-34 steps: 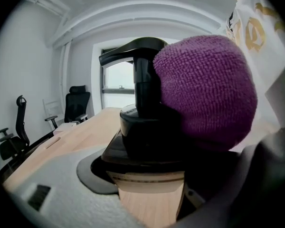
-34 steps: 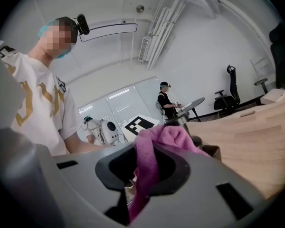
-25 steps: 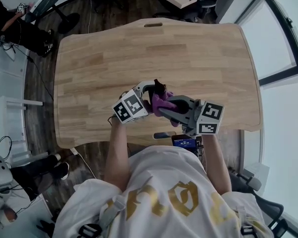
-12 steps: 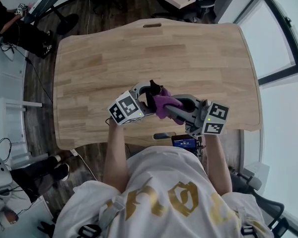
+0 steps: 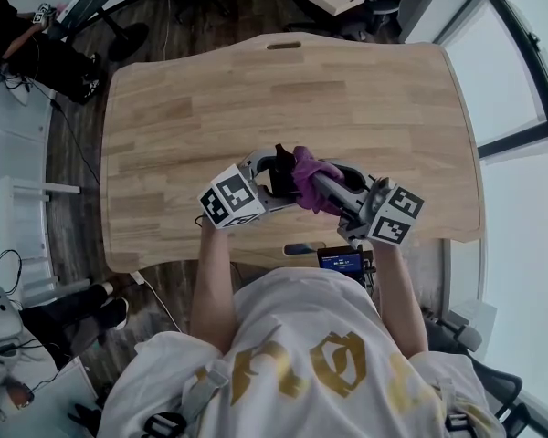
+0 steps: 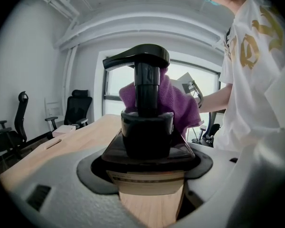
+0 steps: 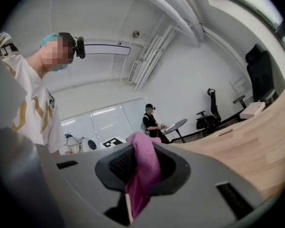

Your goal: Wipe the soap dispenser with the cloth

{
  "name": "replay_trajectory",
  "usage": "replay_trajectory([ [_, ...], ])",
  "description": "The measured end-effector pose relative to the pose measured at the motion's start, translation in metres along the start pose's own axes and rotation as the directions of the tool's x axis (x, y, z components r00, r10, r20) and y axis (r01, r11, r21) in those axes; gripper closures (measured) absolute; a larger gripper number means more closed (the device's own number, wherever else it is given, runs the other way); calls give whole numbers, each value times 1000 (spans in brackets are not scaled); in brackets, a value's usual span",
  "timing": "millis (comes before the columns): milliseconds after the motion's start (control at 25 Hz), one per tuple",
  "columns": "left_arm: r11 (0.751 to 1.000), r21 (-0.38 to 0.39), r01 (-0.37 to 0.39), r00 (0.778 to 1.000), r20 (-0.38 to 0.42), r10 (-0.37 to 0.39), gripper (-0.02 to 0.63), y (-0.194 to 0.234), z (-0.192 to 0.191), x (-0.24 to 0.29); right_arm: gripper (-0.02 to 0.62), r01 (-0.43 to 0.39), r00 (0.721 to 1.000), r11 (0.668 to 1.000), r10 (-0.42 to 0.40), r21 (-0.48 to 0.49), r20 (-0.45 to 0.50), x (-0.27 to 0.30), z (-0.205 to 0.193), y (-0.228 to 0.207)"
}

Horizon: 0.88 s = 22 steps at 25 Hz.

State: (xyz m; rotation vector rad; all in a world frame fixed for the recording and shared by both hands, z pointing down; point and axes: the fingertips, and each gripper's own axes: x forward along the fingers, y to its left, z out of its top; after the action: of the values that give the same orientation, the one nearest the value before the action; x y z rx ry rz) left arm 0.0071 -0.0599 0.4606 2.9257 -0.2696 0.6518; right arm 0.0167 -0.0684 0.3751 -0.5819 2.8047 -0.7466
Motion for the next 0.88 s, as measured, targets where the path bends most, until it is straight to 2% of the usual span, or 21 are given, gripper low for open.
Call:
replay_trajectory([
  [200, 999, 33, 21, 1000, 16, -22, 245, -7, 14, 9, 541, 121, 989, 992, -124, 41, 80, -8, 12, -29],
  [360, 998, 40, 44, 999, 12, -44, 245, -12, 15, 13, 541, 214, 972, 976, -218, 51, 92, -7, 12, -48],
  [560, 998, 38, 54, 998, 15, -55, 245, -17, 14, 13, 541, 261, 959, 963, -266, 69, 93, -7, 9, -56],
  [720, 998, 8, 59, 994, 93, -59, 245, -15, 26, 10, 541, 310, 946, 944, -318, 109, 59, -9, 3, -68],
  [880, 999, -8, 46, 991, 130, -44, 245, -10, 31, 6, 541, 279, 957, 951, -287, 133, 40, -10, -2, -64],
])
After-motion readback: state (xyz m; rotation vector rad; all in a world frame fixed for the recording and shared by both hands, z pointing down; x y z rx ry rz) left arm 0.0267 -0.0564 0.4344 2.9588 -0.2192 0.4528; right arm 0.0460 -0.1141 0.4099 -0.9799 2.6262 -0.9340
